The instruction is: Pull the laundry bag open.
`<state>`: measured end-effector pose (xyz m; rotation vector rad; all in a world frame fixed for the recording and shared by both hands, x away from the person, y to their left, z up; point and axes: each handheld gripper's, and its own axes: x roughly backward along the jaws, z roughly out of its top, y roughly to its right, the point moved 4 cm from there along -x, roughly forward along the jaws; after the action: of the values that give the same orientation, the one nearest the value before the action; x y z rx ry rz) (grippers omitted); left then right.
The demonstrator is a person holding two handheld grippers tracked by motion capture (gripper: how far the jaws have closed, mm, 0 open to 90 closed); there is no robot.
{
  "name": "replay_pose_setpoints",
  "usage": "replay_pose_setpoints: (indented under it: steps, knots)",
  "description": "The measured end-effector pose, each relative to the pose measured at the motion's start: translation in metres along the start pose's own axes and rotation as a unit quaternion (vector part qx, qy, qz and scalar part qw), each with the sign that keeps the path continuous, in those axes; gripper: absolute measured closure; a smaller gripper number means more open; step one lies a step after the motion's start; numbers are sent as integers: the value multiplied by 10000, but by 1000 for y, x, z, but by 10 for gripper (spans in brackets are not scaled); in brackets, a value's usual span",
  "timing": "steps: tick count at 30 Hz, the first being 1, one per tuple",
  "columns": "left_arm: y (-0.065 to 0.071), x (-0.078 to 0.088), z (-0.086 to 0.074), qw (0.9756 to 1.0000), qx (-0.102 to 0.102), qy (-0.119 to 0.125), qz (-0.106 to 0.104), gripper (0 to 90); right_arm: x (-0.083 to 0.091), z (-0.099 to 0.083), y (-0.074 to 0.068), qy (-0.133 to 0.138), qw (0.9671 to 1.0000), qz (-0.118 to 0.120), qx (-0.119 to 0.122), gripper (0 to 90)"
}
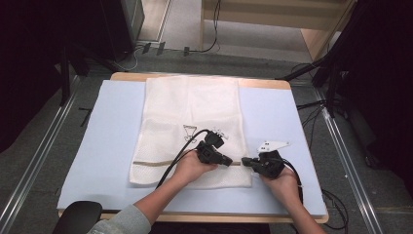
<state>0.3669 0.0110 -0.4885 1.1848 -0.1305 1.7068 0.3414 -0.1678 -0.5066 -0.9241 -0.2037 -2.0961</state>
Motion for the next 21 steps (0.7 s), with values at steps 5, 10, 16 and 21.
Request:
replay_pose_setpoints:
  steps: [5, 10, 16, 21]
  knots:
    - [-9, 16, -6, 10000, 72, -10, 28, 889, 0, 0, 0, -4, 10000, -24, 6, 900]
    - [-18, 35, -14, 9997, 242, 46, -48, 889, 0, 0, 1, -1, 10000, 2, -11, 900]
    - [-21, 43, -21, 9996, 234, 106, -115, 888, 0, -1, 1, 36, 10000, 34, -72, 900]
    - [-25, 50, -25, 9996, 270, 58, -81, 888, 0, -1, 1, 31, 10000, 10, -60, 900]
